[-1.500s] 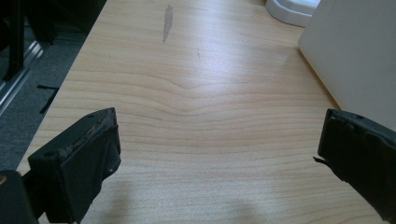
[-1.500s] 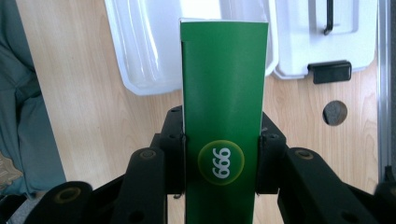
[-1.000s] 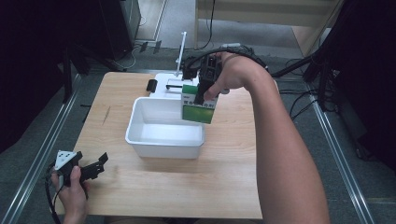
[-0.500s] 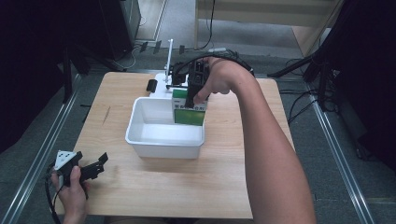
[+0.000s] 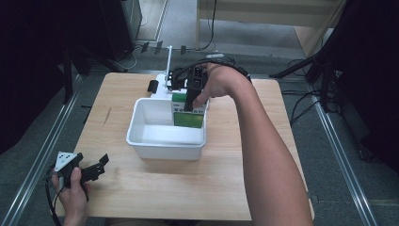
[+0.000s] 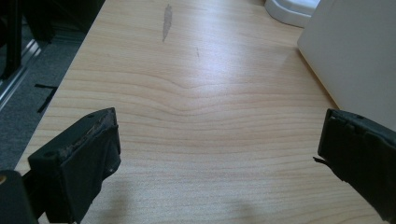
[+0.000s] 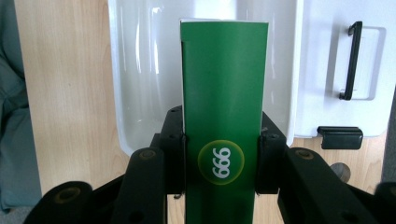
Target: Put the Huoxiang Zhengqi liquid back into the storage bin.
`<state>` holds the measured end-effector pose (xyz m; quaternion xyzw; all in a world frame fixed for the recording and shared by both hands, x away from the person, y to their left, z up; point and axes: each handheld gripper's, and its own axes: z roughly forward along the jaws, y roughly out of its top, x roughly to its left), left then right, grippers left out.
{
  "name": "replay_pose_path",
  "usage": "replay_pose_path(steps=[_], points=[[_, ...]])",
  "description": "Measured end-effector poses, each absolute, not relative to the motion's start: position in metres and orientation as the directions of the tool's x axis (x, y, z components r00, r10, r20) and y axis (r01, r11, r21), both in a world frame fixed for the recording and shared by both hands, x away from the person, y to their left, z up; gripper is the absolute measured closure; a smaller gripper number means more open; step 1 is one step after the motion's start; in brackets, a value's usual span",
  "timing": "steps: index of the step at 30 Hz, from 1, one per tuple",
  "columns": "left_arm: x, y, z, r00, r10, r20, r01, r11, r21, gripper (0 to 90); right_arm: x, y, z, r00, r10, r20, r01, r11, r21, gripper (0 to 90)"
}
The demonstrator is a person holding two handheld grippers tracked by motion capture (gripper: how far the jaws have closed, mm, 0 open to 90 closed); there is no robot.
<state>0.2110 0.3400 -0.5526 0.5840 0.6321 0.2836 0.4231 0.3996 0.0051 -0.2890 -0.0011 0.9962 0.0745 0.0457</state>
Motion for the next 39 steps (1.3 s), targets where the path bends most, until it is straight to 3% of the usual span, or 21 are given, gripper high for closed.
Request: replay_pose_path(steps=[8,39], points=[[0.211,0.340,-0.553,0.040,0.978,-0.207,0.497,0.161,0.853,0.0,0.401,0.007,-0.300,-0.991,0.001,-0.132,-0.016,0.992,0.126,64.6],[0.211,0.340,-0.552,0.042,0.977,-0.208,0.499,0.160,0.852,0.0,0.413,0.008,-0.353,-0.993,0.010,-0.117,-0.003,0.993,0.115,64.5]])
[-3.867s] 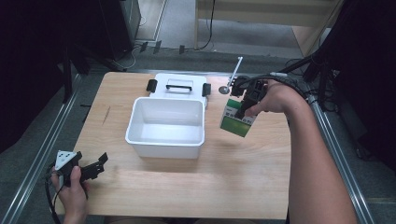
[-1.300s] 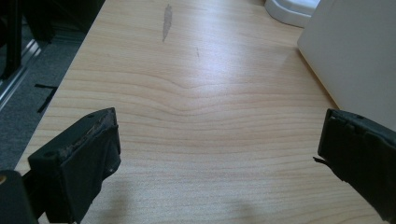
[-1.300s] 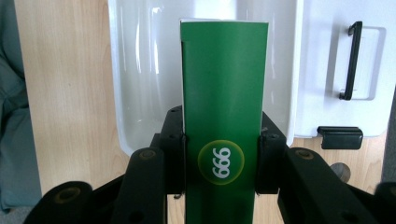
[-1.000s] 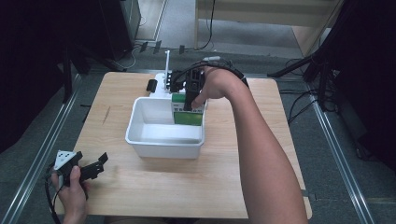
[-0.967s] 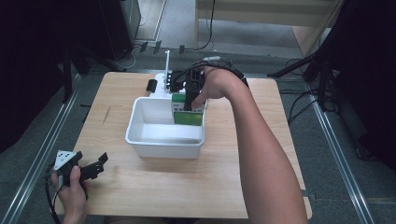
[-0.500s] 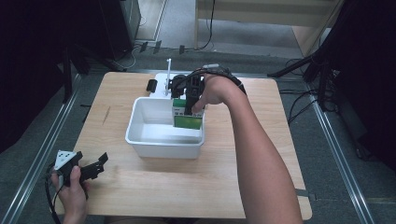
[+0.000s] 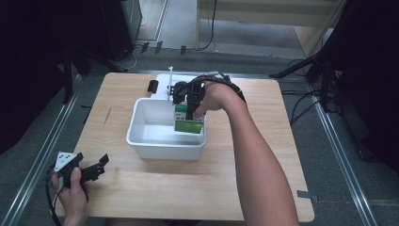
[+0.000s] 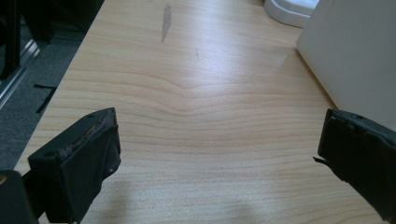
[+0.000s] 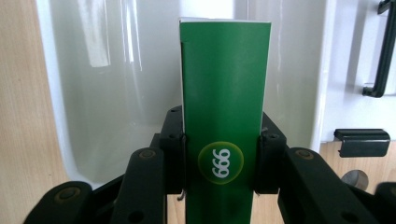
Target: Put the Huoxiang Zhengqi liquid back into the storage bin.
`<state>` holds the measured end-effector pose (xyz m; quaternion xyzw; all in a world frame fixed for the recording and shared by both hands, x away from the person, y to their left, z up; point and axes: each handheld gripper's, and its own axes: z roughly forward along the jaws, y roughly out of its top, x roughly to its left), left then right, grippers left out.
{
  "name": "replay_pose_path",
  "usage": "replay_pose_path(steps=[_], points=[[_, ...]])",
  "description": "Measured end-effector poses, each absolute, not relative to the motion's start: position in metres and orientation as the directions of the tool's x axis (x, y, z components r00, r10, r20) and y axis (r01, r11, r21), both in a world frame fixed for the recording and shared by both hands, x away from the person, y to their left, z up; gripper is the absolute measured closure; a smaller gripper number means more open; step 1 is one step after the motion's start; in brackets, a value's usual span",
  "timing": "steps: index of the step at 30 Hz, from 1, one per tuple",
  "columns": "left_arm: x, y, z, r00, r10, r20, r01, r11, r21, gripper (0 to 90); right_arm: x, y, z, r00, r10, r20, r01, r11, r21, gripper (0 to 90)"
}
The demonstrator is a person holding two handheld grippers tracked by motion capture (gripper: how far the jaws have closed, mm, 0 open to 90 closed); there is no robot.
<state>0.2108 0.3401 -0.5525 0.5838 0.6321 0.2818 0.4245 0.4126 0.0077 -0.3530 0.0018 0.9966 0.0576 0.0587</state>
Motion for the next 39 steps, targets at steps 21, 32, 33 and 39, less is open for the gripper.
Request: replay_pose_path(steps=[21,32,33,39], points=[[0.211,0.340,-0.553,0.042,0.977,-0.209,0.497,0.161,0.853,0.0,0.415,0.015,-0.384,-0.994,0.017,-0.110,0.009,0.997,0.077,64.1],[0.211,0.340,-0.553,0.042,0.977,-0.210,0.497,0.162,0.853,0.0,0.419,0.017,-0.392,-0.993,0.057,-0.107,0.048,0.995,0.087,61.2],[0.211,0.340,-0.553,0.042,0.977,-0.210,0.497,0.162,0.853,0.0,0.419,0.017,-0.392,-0.993,0.057,-0.107,0.048,0.995,0.087,61.2],[0.211,0.340,-0.553,0.041,0.977,-0.208,0.497,0.160,0.853,0.0,0.421,0.013,-0.380,-0.987,0.121,-0.106,0.106,0.986,0.130,55.1]])
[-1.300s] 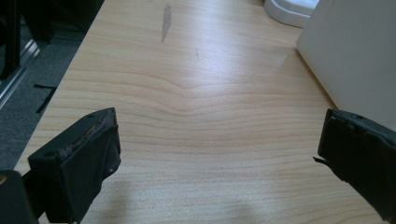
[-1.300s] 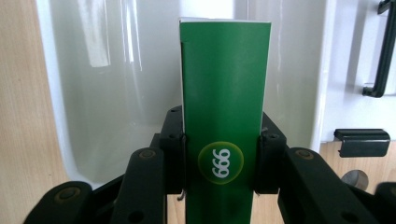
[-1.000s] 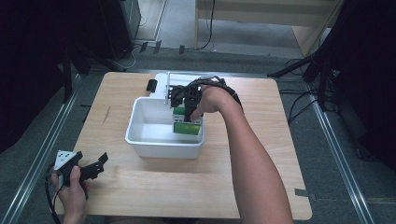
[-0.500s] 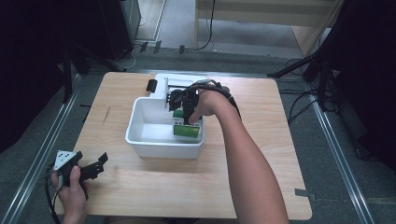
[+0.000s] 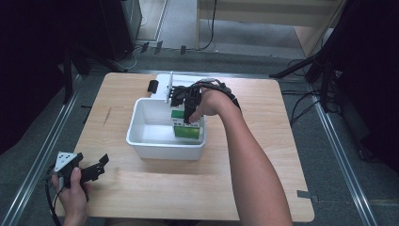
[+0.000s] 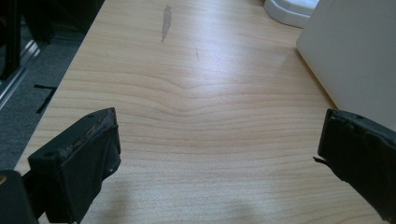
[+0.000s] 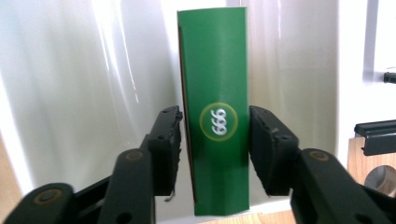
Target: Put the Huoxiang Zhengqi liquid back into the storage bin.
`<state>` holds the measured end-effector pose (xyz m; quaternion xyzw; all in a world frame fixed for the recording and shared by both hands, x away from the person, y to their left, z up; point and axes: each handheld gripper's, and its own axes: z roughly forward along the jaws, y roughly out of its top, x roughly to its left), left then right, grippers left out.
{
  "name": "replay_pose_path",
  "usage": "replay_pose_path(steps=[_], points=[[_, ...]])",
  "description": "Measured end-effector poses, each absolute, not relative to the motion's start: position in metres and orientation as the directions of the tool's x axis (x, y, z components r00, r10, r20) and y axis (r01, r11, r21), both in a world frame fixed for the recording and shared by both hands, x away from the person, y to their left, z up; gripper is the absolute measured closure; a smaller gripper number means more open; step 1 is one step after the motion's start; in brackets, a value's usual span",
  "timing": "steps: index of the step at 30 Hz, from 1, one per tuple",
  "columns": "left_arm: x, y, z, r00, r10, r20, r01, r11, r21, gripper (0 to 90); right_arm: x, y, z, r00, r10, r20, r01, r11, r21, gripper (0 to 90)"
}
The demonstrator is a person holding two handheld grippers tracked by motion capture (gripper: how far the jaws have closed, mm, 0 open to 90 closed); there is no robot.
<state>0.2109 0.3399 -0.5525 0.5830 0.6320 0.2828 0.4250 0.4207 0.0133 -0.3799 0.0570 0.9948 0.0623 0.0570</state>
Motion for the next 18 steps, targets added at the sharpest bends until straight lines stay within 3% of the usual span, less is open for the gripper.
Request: replay_pose_path(steps=[3,10,18], points=[[0.211,0.340,-0.552,0.040,0.977,-0.208,0.496,0.161,0.853,0.0,0.421,0.010,-0.372,-0.982,0.157,-0.102,0.139,0.976,0.165,49.4],[0.211,0.340,-0.552,0.041,0.977,-0.208,0.496,0.161,0.854,0.0,0.419,0.000,-0.357,-0.967,0.243,-0.077,0.218,0.946,0.241,45.8],[0.211,0.339,-0.552,0.041,0.979,-0.200,0.498,0.154,0.854,0.0,0.417,-0.026,-0.343,-0.905,0.419,-0.073,0.370,0.861,0.350,24.3]])
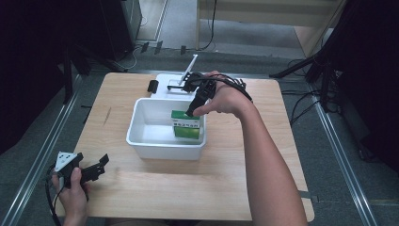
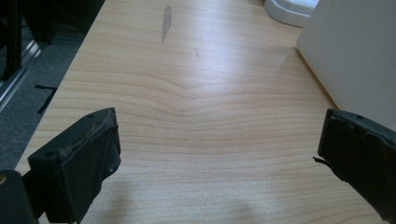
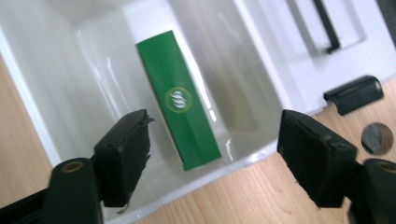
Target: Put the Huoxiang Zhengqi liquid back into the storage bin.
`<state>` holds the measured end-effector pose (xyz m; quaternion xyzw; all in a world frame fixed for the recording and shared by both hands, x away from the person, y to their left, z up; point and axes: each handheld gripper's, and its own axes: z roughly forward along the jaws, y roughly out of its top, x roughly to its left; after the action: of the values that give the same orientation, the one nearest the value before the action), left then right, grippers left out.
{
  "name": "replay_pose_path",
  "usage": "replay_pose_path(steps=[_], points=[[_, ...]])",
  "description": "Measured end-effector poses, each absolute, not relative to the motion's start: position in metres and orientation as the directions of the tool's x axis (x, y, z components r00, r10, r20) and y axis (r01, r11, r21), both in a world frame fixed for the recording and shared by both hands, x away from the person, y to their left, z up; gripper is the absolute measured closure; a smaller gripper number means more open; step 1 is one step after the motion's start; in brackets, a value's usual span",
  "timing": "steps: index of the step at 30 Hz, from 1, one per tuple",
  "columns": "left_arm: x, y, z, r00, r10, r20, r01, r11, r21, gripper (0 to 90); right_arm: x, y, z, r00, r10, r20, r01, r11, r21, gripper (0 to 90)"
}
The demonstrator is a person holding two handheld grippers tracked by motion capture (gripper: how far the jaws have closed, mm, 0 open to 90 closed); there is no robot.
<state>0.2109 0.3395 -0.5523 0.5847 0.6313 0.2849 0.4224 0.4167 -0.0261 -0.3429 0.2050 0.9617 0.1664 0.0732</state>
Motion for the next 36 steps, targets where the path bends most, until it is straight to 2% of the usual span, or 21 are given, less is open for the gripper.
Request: replay_pose_path(steps=[5,6,7,8,18,19,31,36], points=[[0.211,0.339,-0.552,0.041,0.979,-0.200,0.496,0.154,0.854,0.0,0.418,-0.047,-0.339,-0.843,0.525,-0.118,0.429,0.788,0.442,11.8],[0.211,0.339,-0.552,0.041,0.979,-0.199,0.497,0.152,0.854,0.0,0.418,-0.056,-0.337,-0.808,0.577,-0.121,0.454,0.739,0.498,4.7],[0.211,0.339,-0.552,0.041,0.979,-0.200,0.497,0.154,0.854,0.0,0.418,-0.056,-0.337,-0.808,0.577,-0.121,0.454,0.739,0.498,4.7],[0.211,0.339,-0.552,0.041,0.978,-0.202,0.496,0.156,0.854,0.0,0.419,-0.065,-0.336,-0.775,0.622,-0.106,0.482,0.692,0.538,0.0],[0.211,0.339,-0.552,0.041,0.979,-0.202,0.498,0.155,0.853,0.0,0.418,-0.099,-0.341,-0.656,0.750,-0.082,0.508,0.520,0.687,0.0],[0.211,0.339,-0.552,0.041,0.979,-0.202,0.498,0.155,0.853,0.0,0.416,-0.108,-0.344,-0.622,0.779,-0.077,0.511,0.480,0.713,0.0],[0.211,0.339,-0.552,0.041,0.979,-0.201,0.499,0.154,0.853,0.0,0.402,-0.149,-0.363,-0.487,0.871,-0.063,0.513,0.343,0.787,0.0],[0.211,0.339,-0.552,0.040,0.980,-0.197,0.498,0.151,0.854,0.0,0.392,-0.172,-0.375,-0.396,0.917,-0.045,0.493,0.254,0.832,0.0]])
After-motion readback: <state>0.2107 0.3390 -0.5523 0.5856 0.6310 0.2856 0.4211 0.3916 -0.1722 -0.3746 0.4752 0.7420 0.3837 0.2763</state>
